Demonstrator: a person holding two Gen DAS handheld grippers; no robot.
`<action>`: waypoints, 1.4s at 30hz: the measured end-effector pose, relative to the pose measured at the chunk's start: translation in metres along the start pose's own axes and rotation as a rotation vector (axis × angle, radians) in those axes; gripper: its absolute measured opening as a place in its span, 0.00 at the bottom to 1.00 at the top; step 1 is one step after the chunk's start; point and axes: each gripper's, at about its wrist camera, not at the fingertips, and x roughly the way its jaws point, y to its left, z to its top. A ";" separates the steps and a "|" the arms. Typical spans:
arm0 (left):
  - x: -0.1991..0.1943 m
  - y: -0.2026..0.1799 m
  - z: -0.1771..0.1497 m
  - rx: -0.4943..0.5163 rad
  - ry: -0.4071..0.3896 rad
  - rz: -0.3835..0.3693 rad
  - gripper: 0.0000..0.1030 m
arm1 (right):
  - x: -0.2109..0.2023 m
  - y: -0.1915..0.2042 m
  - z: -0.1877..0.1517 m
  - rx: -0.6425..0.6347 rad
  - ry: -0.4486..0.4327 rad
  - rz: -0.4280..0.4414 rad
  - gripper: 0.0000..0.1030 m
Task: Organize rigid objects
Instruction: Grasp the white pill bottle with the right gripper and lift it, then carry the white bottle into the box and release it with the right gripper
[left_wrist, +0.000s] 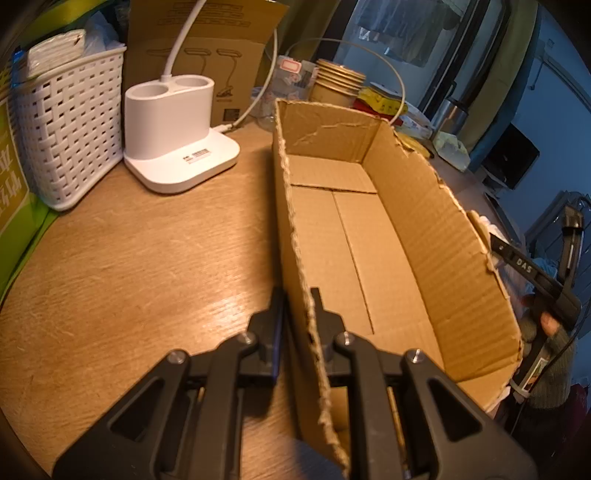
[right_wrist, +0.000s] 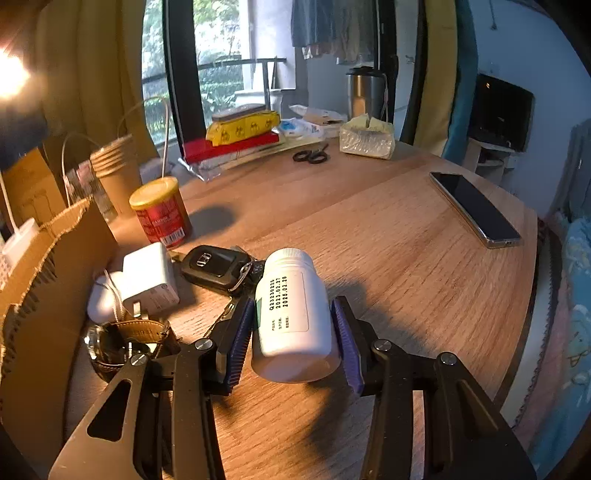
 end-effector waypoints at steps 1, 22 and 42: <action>0.000 0.000 0.000 -0.003 0.000 0.000 0.12 | -0.002 -0.001 0.000 0.010 -0.003 0.009 0.45; -0.006 0.000 -0.005 -0.021 -0.020 0.012 0.12 | -0.114 0.101 0.011 -0.155 -0.187 0.314 0.45; -0.009 -0.004 -0.005 -0.004 -0.038 0.034 0.12 | -0.099 0.175 -0.024 -0.291 -0.043 0.498 0.45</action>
